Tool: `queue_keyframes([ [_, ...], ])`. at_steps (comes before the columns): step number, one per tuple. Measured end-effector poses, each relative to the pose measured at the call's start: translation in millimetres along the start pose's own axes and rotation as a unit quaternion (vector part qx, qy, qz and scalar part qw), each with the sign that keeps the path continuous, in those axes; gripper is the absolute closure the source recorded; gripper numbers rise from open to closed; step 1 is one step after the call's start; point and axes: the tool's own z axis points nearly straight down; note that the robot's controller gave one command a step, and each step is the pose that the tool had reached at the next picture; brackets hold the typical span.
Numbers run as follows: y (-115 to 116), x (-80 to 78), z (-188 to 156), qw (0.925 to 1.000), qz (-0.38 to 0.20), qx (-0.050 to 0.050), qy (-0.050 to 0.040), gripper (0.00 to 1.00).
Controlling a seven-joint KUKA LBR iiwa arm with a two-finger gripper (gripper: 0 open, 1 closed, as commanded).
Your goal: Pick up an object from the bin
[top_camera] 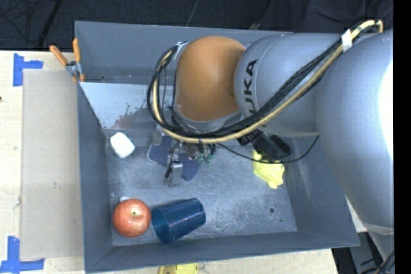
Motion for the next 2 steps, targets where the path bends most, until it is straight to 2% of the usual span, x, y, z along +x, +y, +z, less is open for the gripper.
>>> queue_keyframes([
  [1,3.8,7.9,20.4,1.0000,0.009,0.000,0.0026,0.00],
  [2,4.3,32.8,-32.1,1.0000,0.006,0.001,0.0042,0.00],
])
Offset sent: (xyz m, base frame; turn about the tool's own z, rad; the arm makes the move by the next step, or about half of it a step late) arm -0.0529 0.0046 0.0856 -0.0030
